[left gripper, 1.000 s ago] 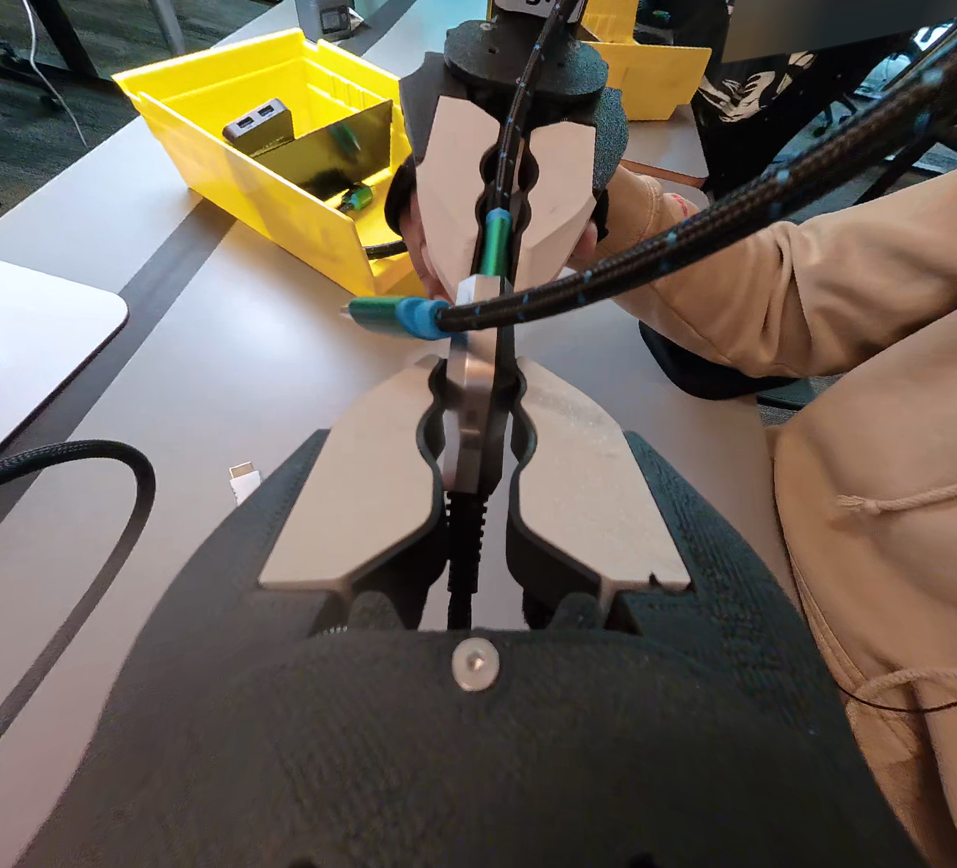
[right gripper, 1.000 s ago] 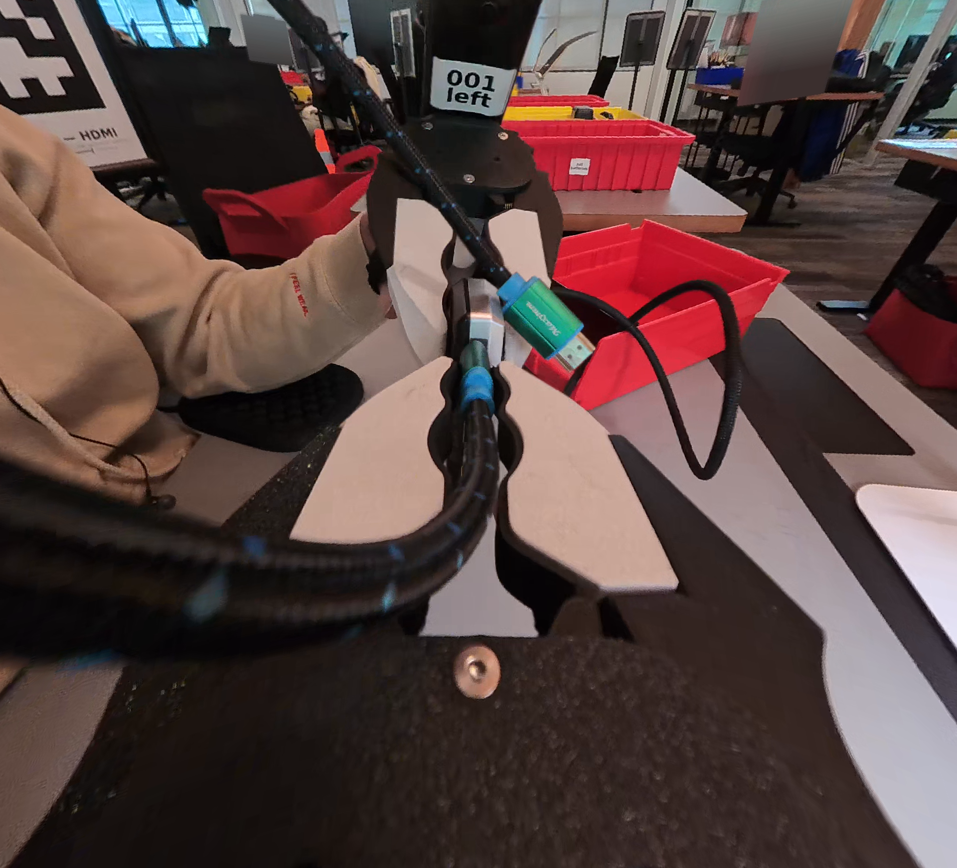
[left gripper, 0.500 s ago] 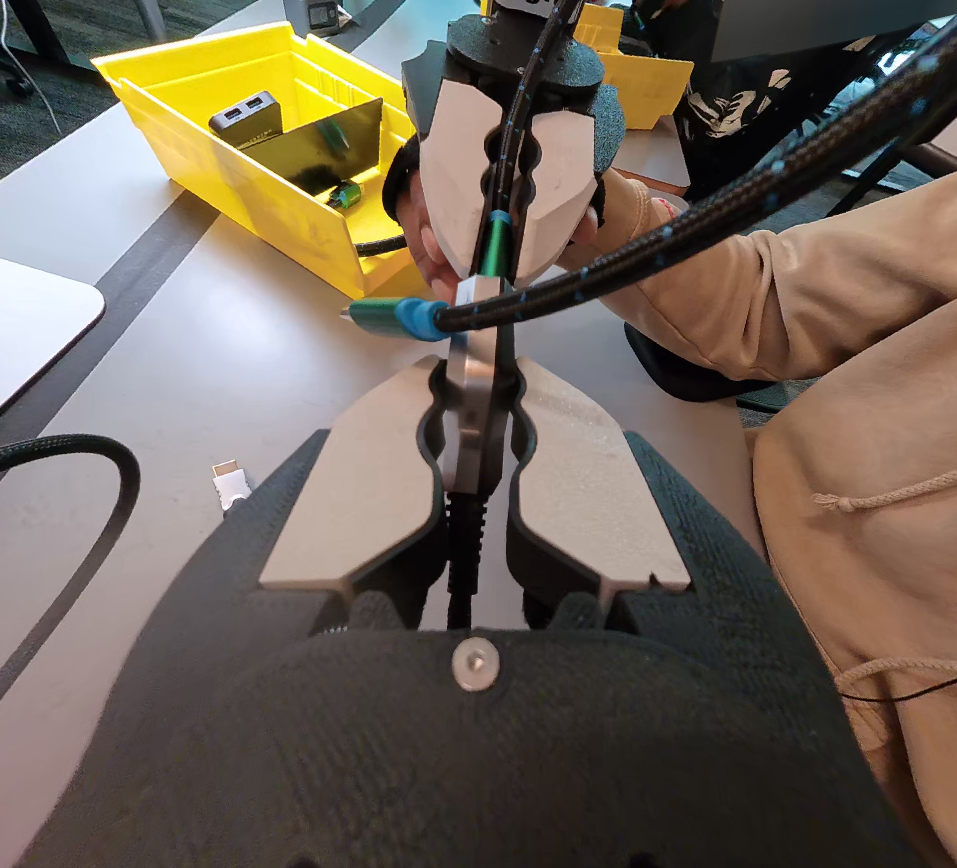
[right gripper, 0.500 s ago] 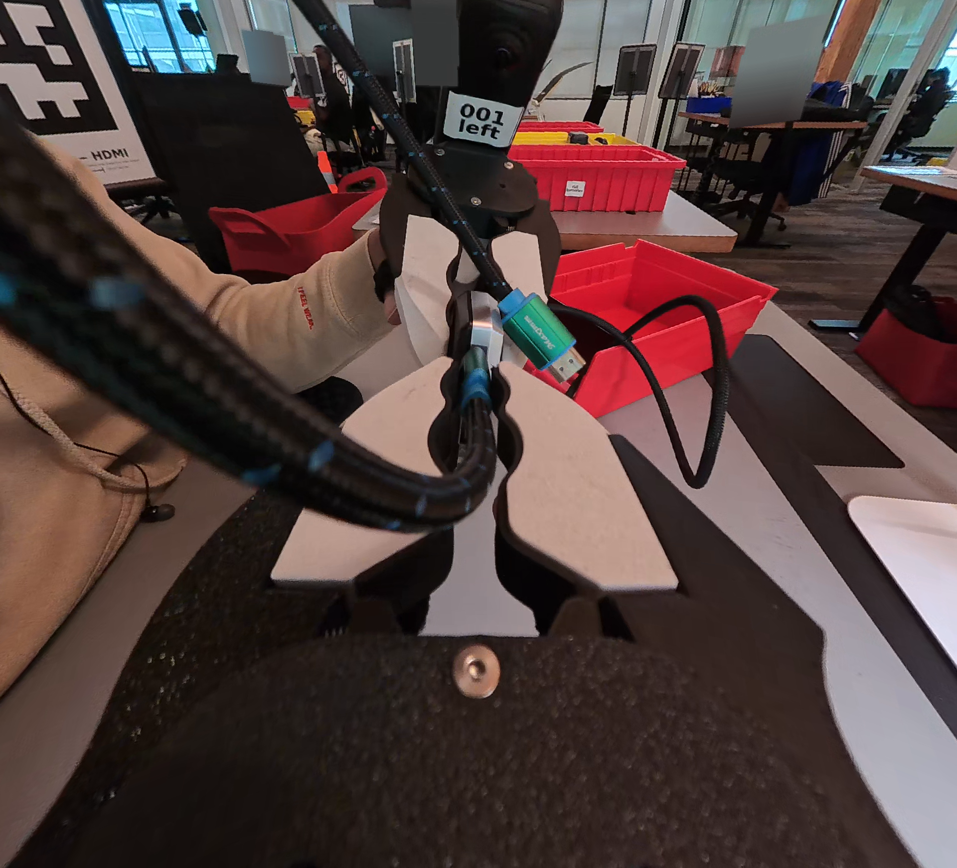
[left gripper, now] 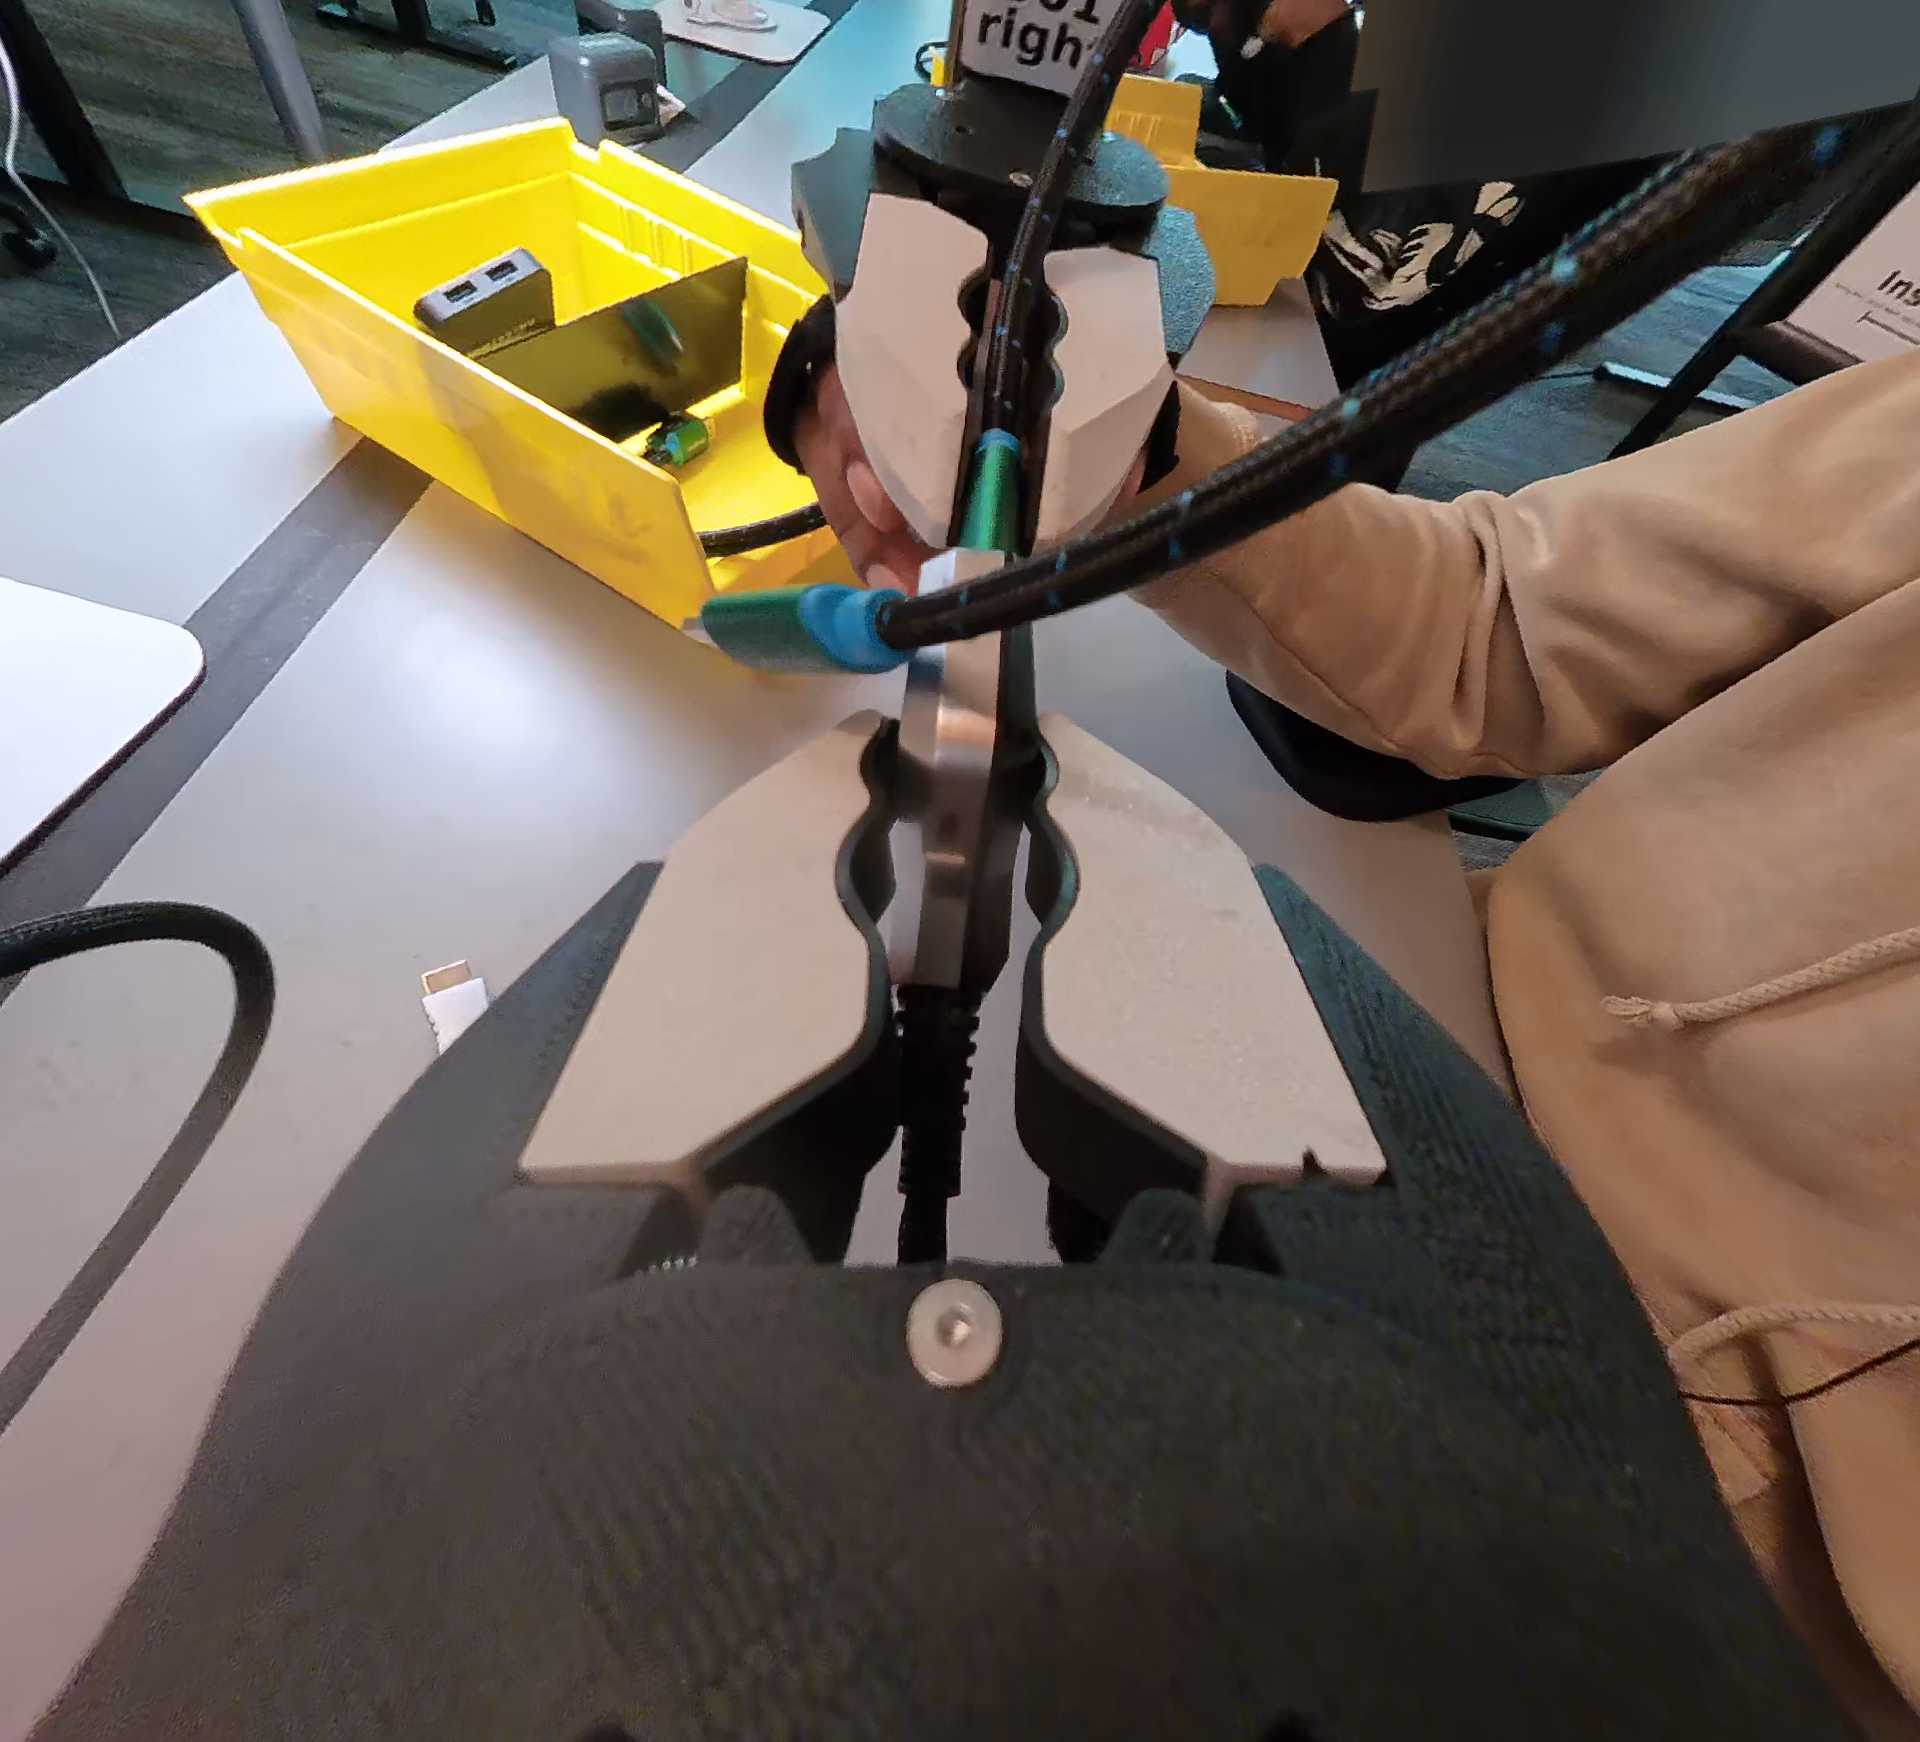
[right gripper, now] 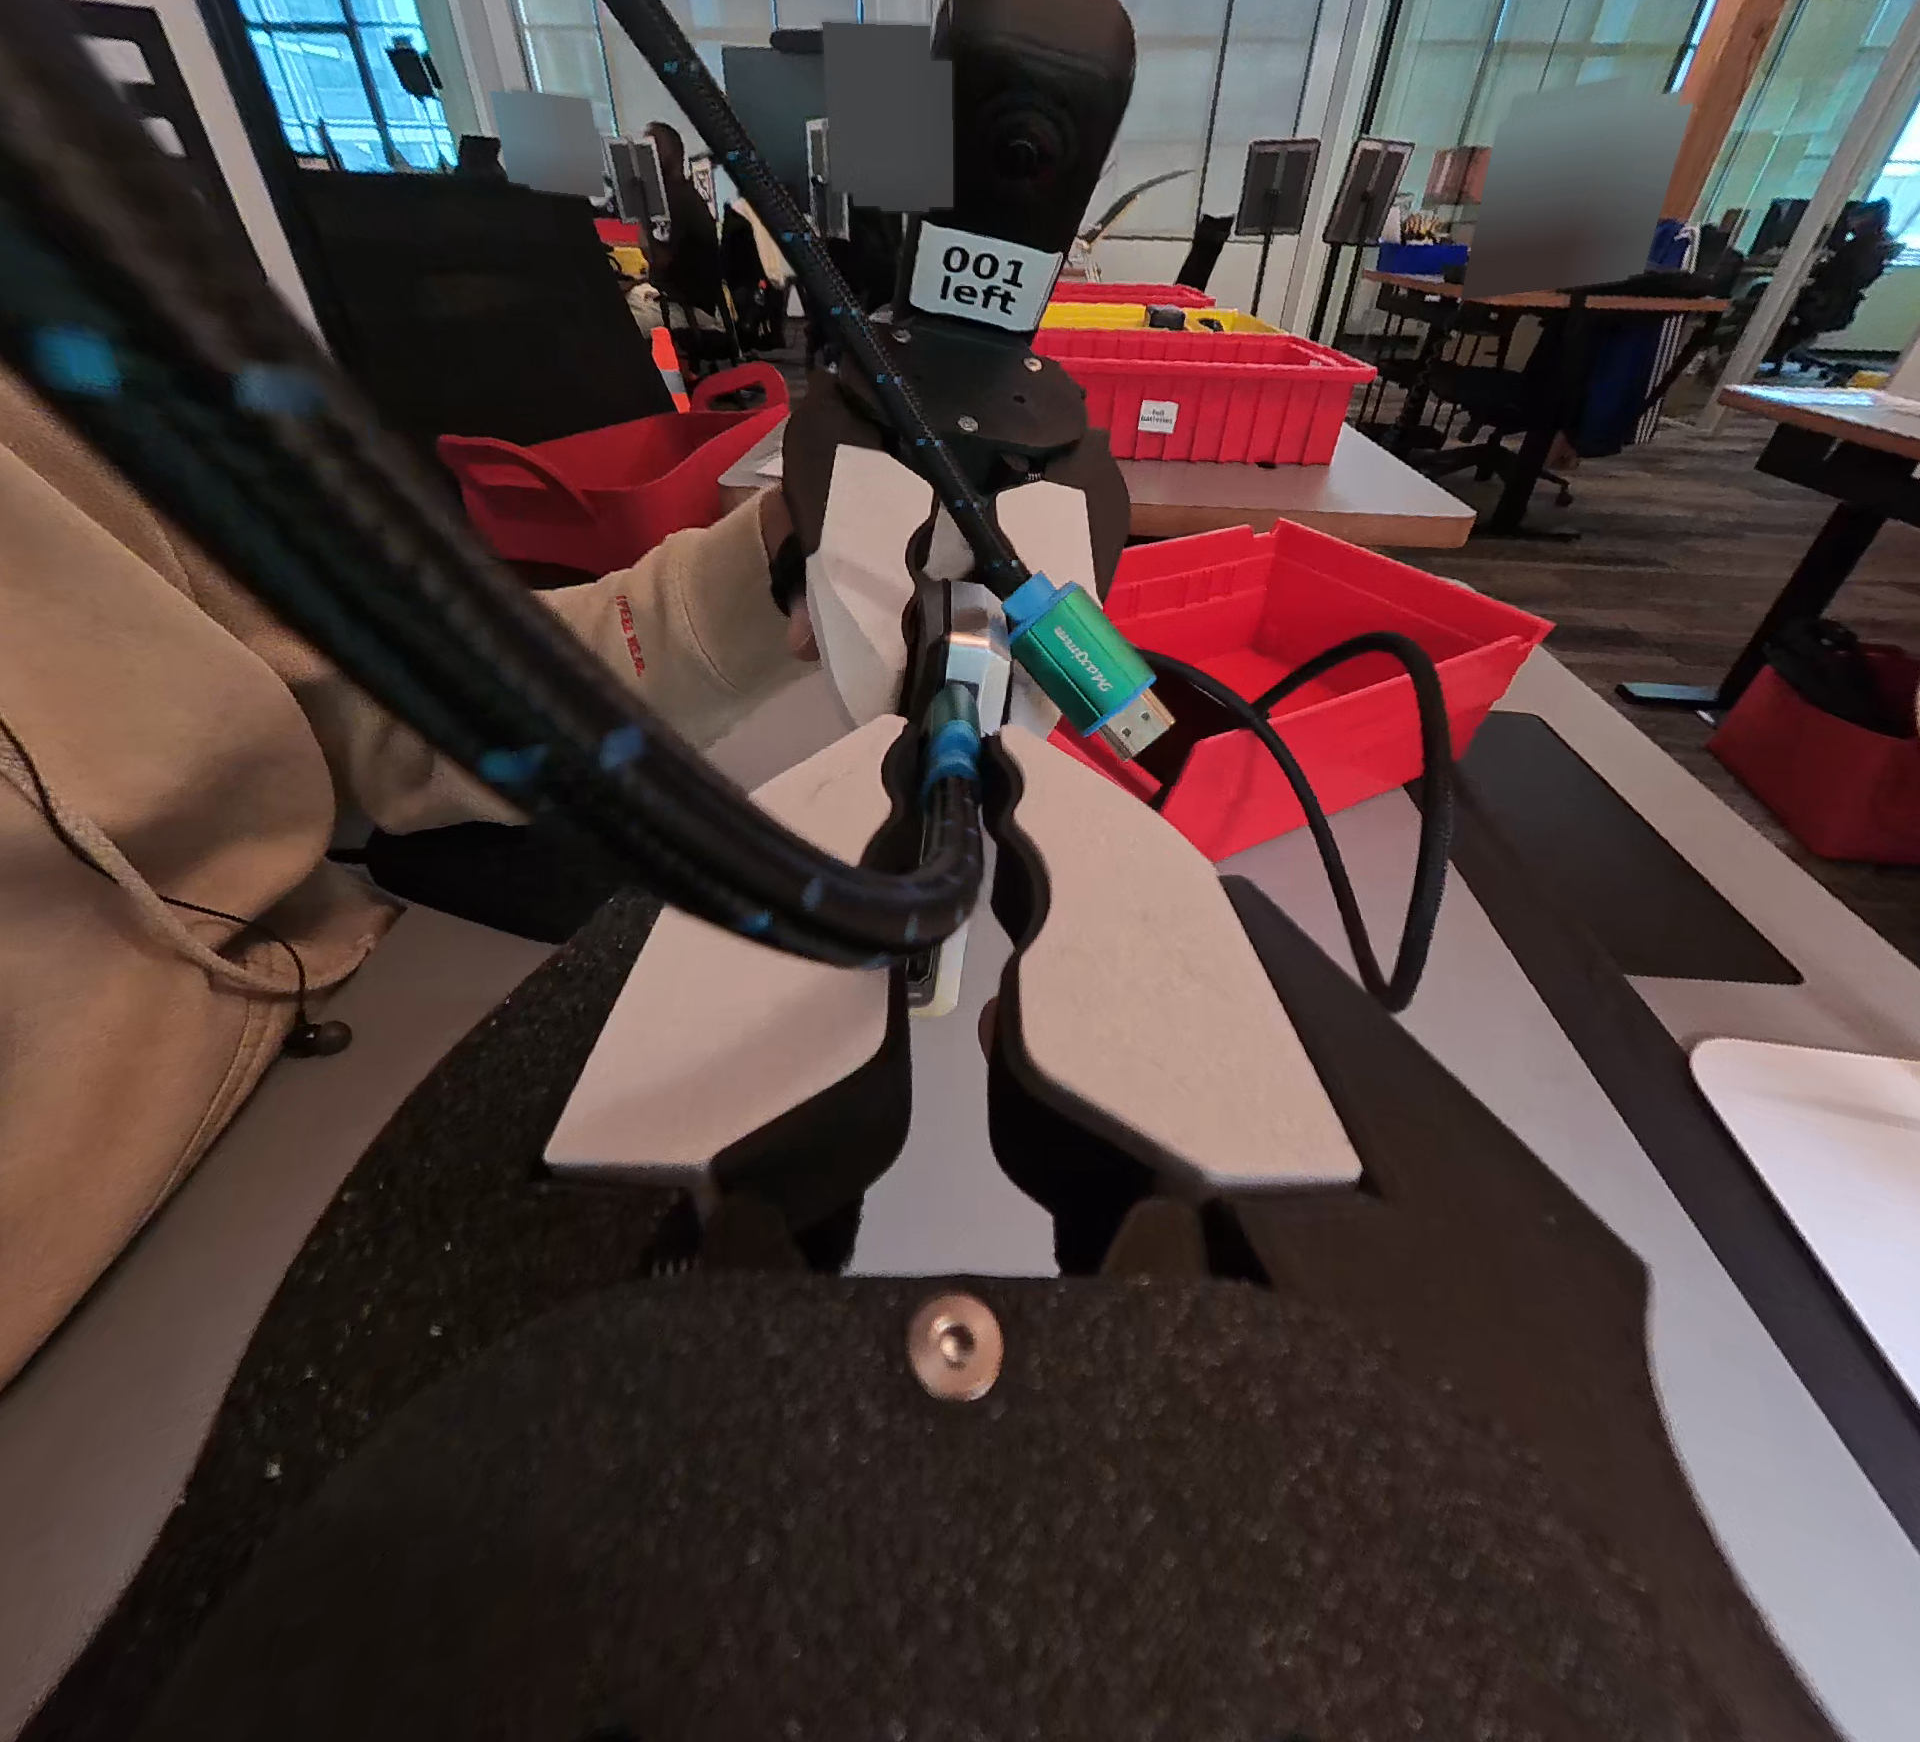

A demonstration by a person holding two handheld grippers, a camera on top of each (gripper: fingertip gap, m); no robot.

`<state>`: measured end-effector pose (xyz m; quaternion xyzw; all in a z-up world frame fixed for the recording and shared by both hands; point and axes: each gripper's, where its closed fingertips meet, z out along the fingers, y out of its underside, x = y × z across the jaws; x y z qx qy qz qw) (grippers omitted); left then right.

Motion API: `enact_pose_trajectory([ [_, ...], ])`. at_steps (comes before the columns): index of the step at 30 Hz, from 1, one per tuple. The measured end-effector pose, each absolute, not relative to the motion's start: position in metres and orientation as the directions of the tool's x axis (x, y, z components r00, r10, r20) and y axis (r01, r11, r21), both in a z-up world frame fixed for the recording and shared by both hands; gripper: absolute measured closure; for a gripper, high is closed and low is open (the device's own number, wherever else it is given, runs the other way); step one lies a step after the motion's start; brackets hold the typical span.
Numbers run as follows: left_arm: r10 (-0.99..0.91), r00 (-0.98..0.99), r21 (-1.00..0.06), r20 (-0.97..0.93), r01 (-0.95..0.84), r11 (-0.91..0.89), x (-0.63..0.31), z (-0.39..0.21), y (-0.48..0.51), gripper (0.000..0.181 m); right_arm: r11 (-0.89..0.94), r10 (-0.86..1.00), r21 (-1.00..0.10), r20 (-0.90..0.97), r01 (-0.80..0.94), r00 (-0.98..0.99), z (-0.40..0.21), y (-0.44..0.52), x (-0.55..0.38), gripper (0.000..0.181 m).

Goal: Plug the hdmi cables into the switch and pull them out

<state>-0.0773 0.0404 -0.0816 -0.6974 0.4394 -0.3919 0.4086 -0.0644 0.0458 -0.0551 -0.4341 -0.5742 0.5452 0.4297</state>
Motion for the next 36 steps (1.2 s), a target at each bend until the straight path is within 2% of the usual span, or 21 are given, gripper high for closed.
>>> enact_pose_trajectory([
  [14,-0.928,0.313,-0.922,0.203,-0.257,-0.289,-0.077,-0.08,0.048,0.158,-0.006,0.966,-0.999,0.009,-0.054,-0.26,-0.052,0.055,-0.061,0.17],
  [16,-0.878,0.427,-0.934,0.215,-0.173,-0.313,-0.117,-0.071,0.065,0.159,-0.1,0.971,-0.96,-0.036,-0.263,-0.238,-0.018,0.077,-0.015,0.17],
  [17,-0.859,0.464,-0.945,0.216,-0.123,-0.304,-0.142,-0.063,0.069,0.16,-0.06,0.988,-0.958,-0.016,-0.282,-0.153,-0.012,0.091,0.012,0.17],
  [19,-0.852,0.504,-0.957,0.139,-0.153,-0.247,-0.16,-0.053,0.063,0.159,0.039,0.999,-0.978,0.039,-0.204,0.006,-0.013,0.102,0.036,0.17],
  [22,-0.858,0.493,-0.966,0.148,-0.114,-0.233,-0.151,-0.041,0.06,0.159,0.038,0.995,-0.979,0.019,-0.2,0.096,-0.001,0.114,0.048,0.17],
  [28,-0.838,0.527,-0.968,0.14,-0.106,-0.229,-0.16,-0.038,0.062,0.16,0.0,0.954,-0.995,0.03,0.1,0.298,-0.028,0.139,0.069,0.17],
  [32,-0.833,0.542,-0.971,0.114,-0.116,-0.208,-0.162,-0.033,0.06,0.16,-0.059,0.899,-0.944,0.091,0.326,0.428,-0.051,0.159,0.11,0.17],
  [36,-0.841,0.531,-0.973,0.104,-0.121,-0.196,-0.157,-0.03,0.057,0.16,-0.125,0.8,-0.796,0.272,0.592,0.535,-0.085,0.188,0.16,0.17],
])
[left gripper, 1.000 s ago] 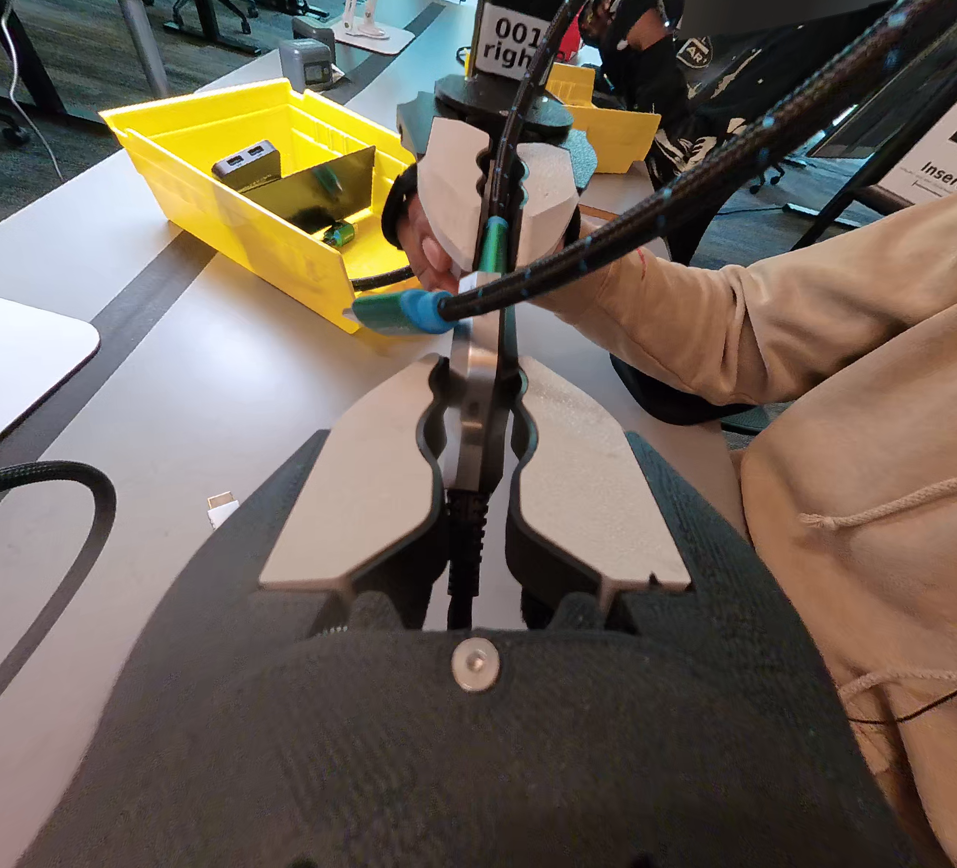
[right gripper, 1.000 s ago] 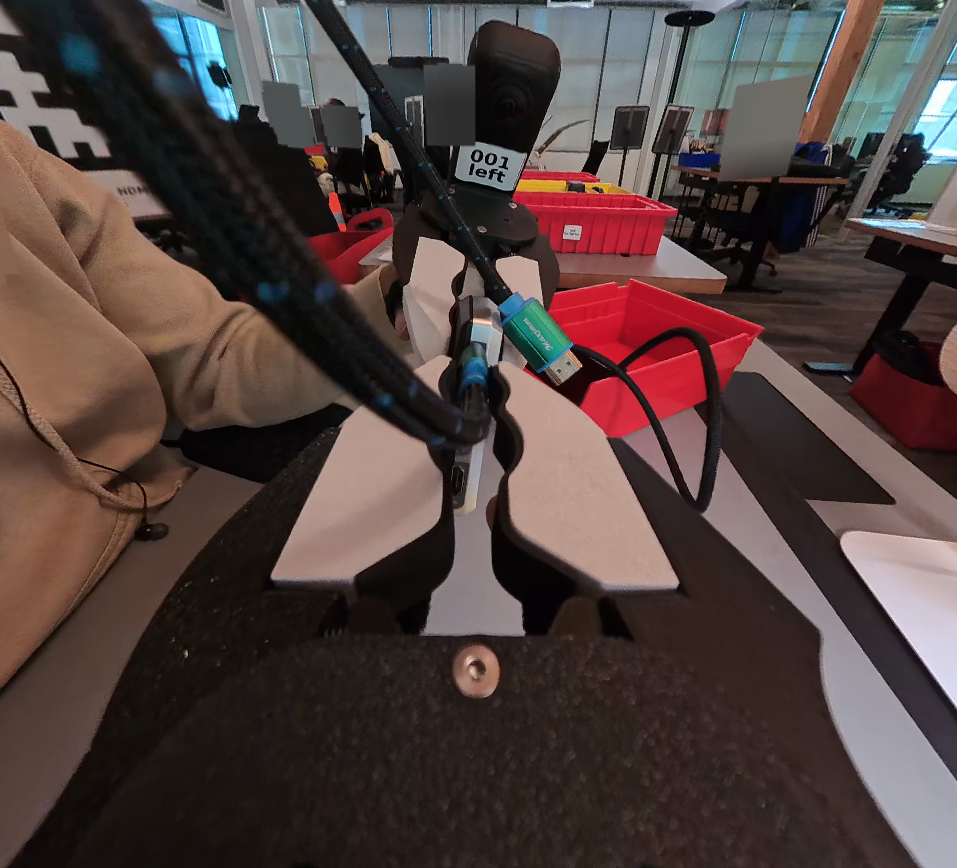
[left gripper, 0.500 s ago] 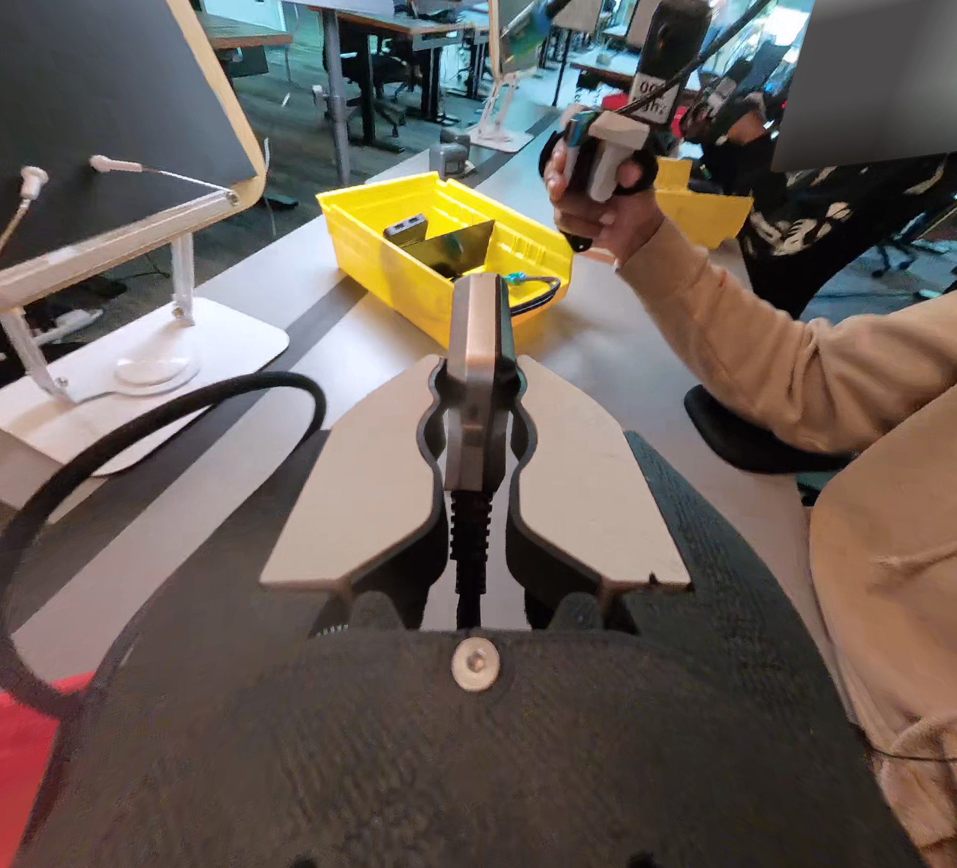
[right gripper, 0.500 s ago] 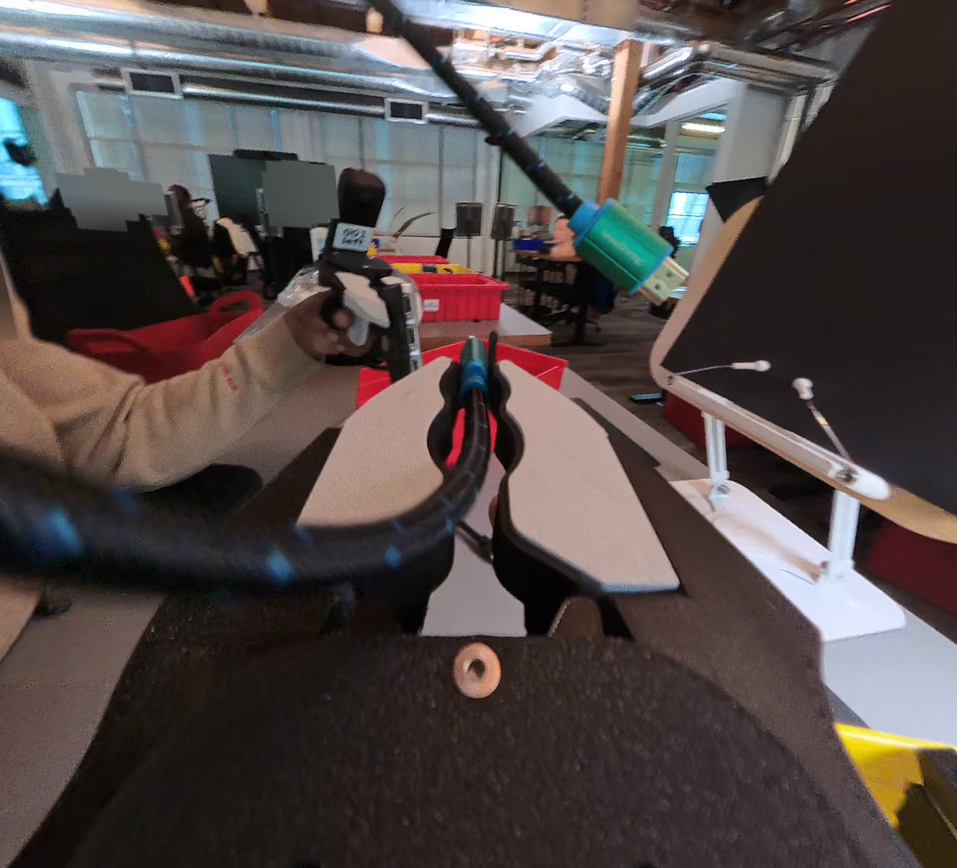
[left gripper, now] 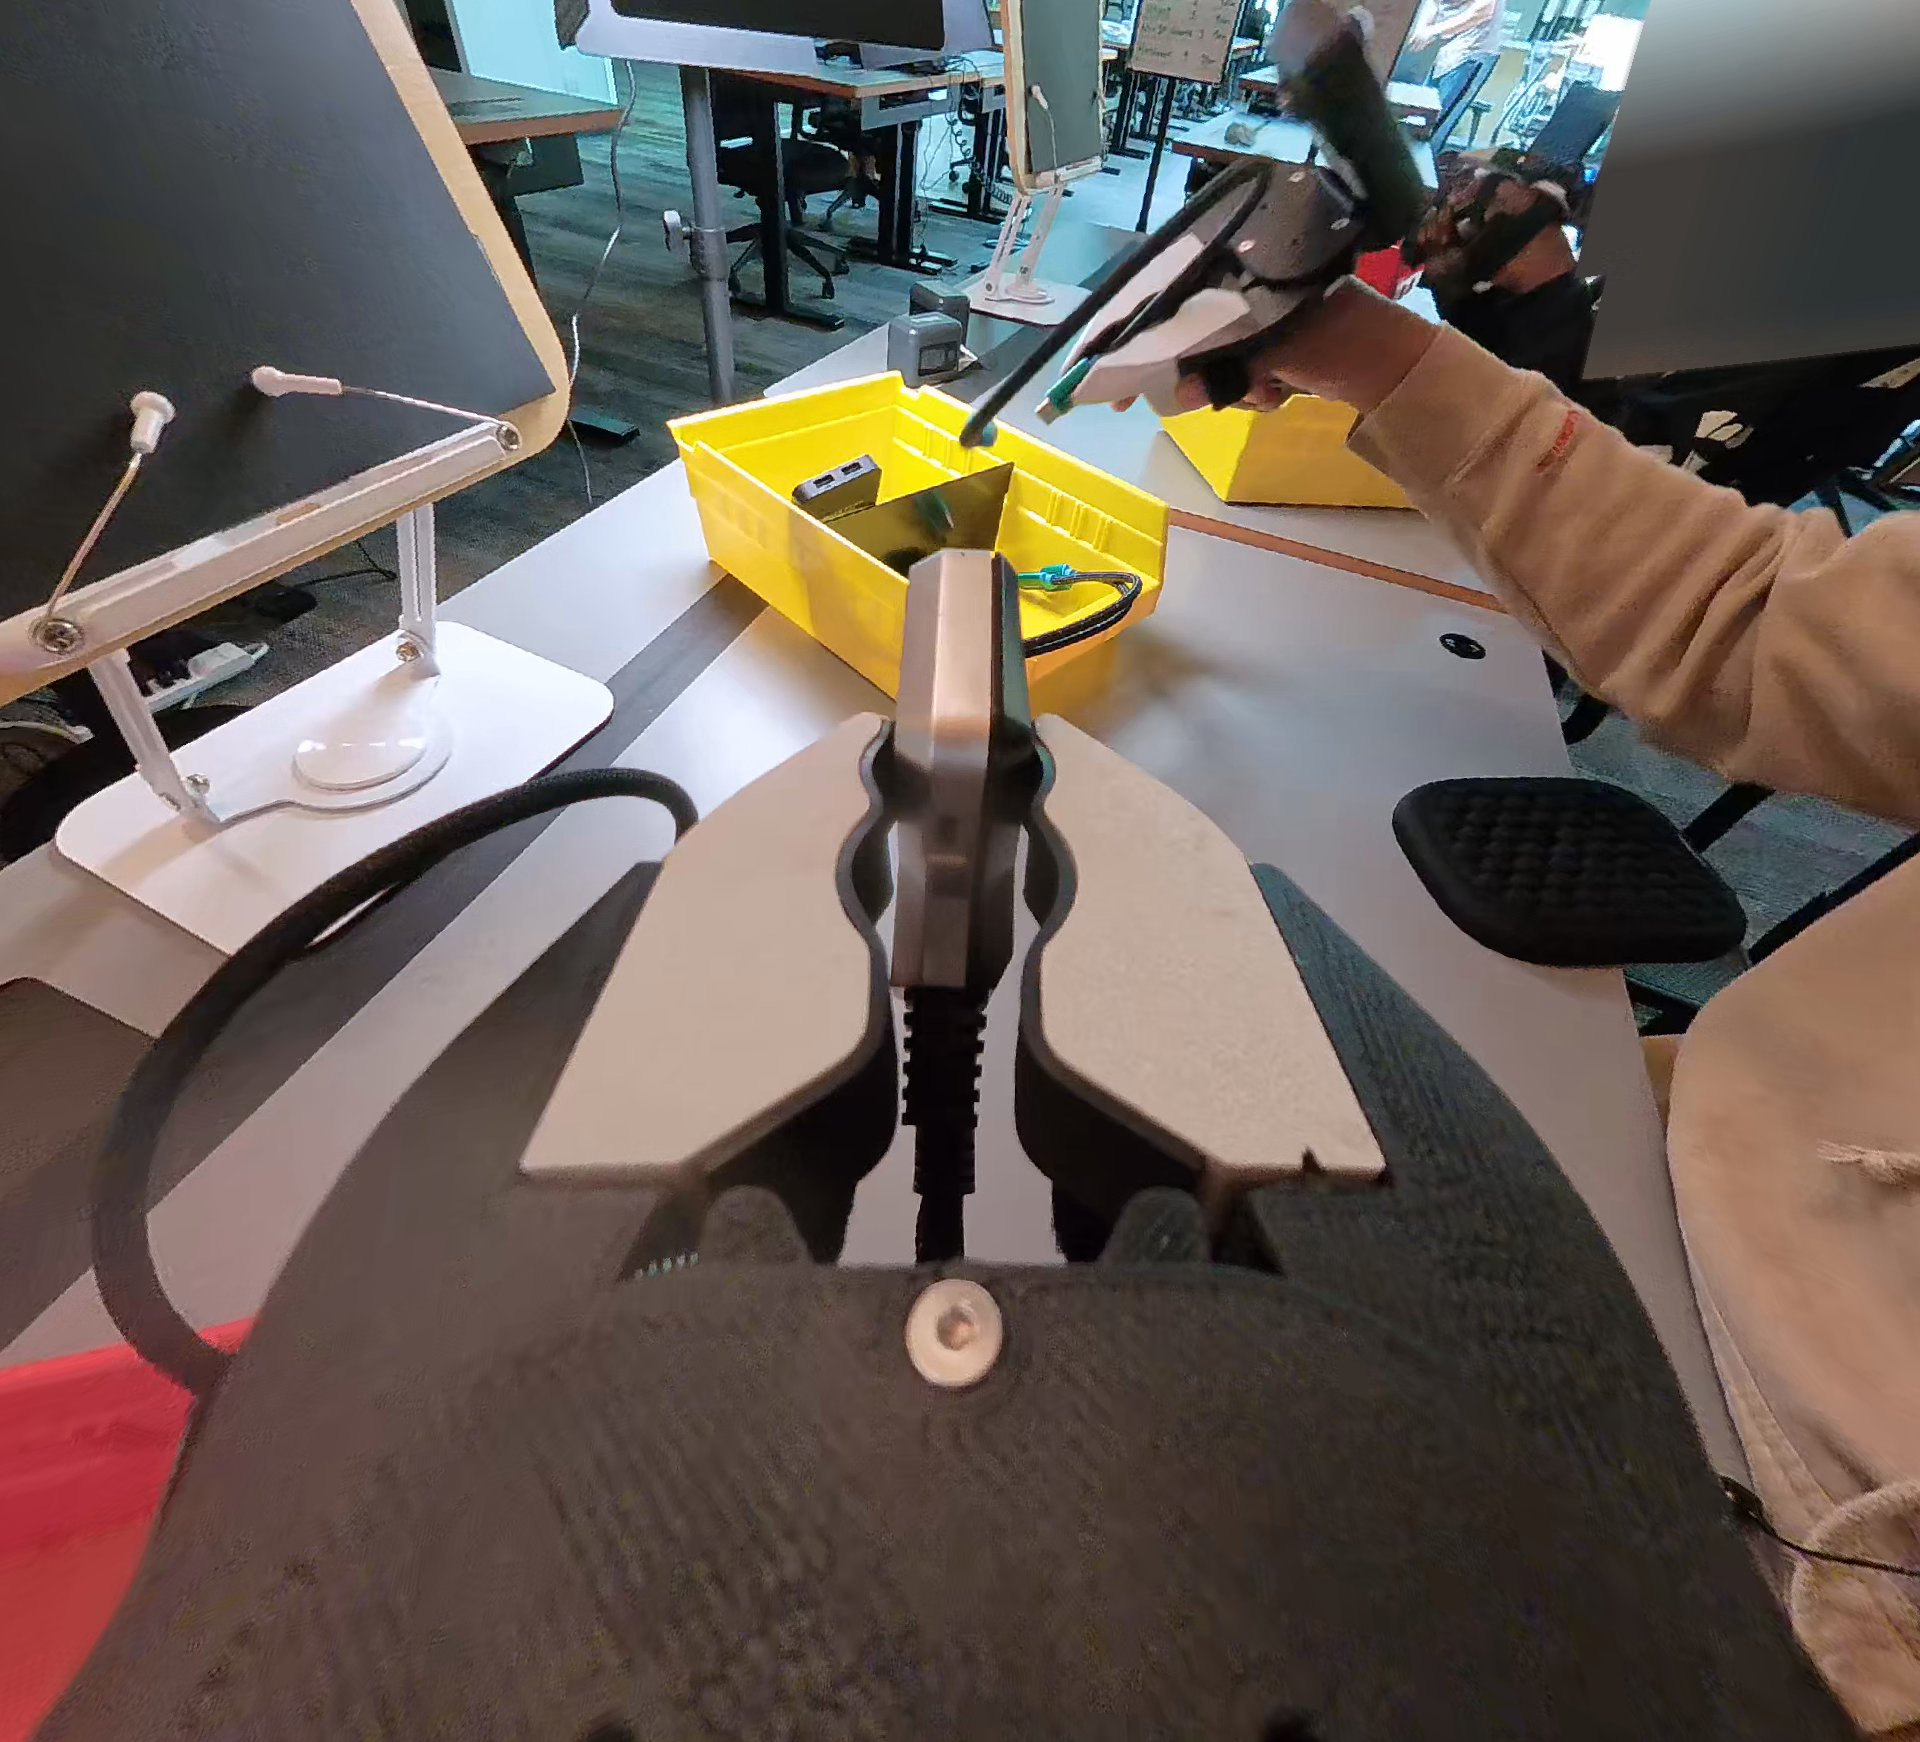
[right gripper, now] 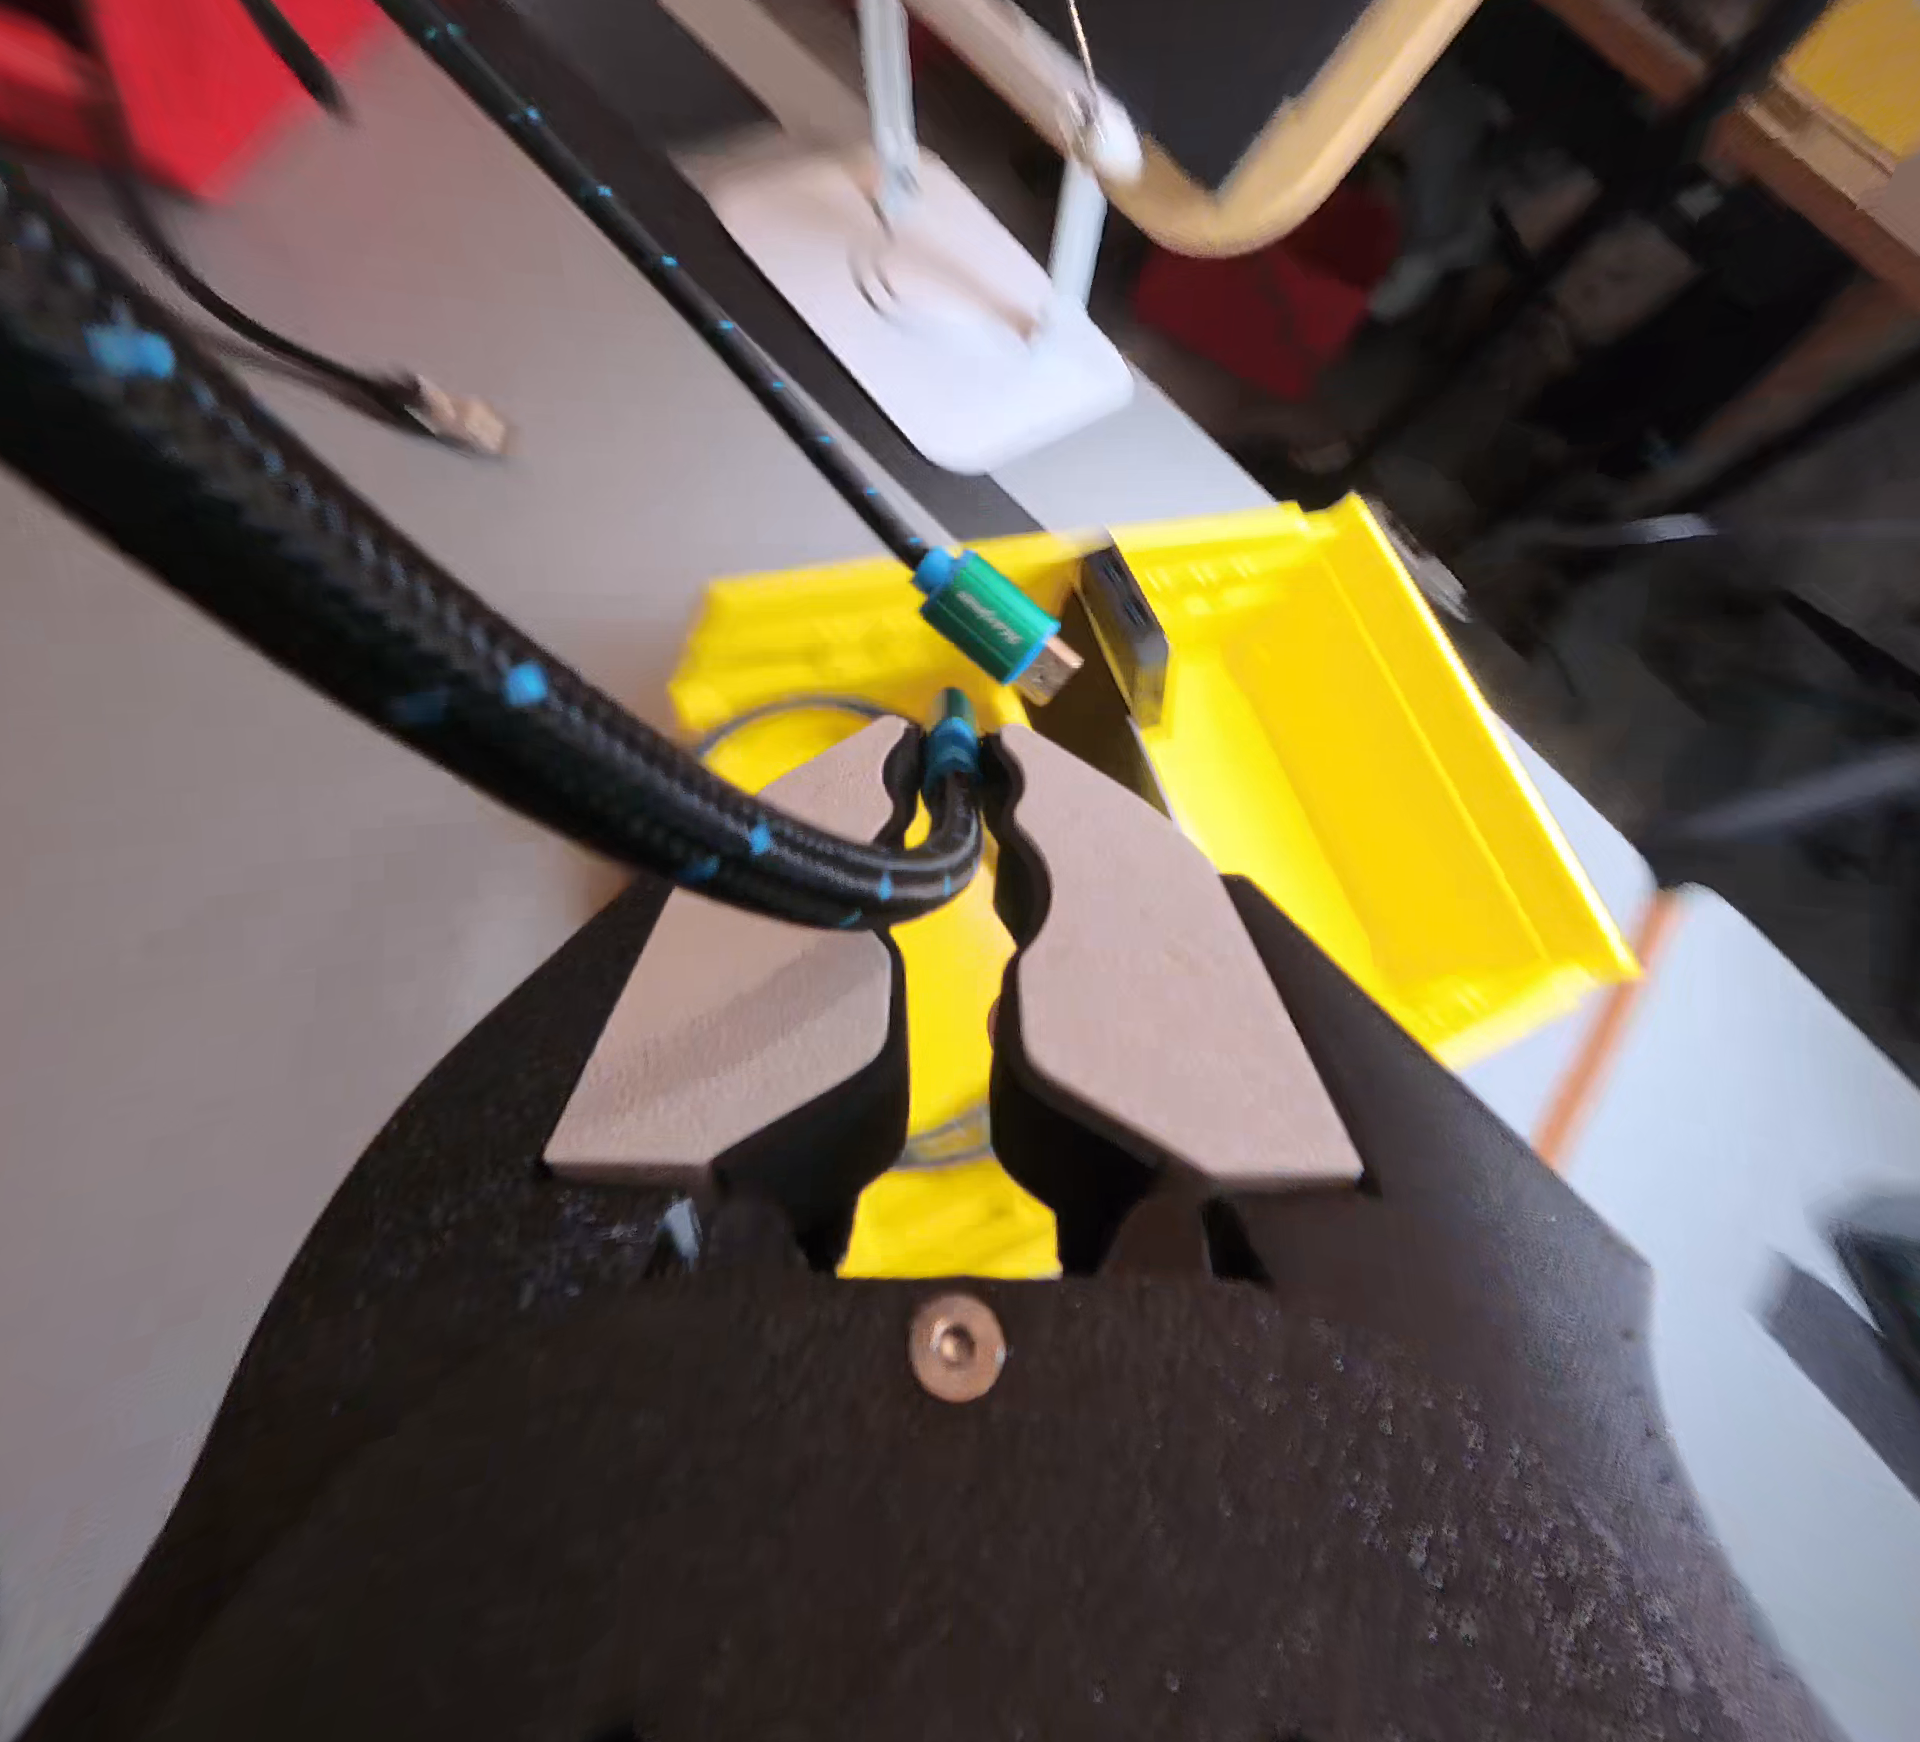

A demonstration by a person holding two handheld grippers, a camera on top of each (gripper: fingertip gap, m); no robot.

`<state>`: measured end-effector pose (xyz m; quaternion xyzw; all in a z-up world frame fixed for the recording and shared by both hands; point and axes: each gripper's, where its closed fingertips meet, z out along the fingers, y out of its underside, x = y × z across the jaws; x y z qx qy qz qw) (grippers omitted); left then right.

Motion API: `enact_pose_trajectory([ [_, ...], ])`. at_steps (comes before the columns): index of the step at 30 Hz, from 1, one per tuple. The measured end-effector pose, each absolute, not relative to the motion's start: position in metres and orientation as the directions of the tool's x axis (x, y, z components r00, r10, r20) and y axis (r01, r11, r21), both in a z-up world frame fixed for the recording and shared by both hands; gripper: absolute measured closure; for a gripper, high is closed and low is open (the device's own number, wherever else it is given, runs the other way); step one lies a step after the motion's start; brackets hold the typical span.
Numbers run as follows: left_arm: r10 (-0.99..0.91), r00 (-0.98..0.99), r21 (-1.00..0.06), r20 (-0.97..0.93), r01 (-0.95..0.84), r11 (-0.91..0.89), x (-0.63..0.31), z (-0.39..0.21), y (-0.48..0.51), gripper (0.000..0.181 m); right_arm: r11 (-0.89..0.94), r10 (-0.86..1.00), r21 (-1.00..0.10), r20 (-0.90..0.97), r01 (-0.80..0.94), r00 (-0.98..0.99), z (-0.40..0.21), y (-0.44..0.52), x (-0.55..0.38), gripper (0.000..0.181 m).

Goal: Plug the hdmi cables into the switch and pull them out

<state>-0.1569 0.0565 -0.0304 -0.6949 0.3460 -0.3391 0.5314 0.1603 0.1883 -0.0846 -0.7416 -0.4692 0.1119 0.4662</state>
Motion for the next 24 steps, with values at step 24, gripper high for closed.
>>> enact_pose_trajectory([
  [24,-0.899,0.423,-0.953,0.112,-0.21,-0.218,-0.099,-0.056,0.051,0.16,0.084,0.949,-0.725,0.268,0.683,0.168,-0.076,0.099,0.063,0.131],
])
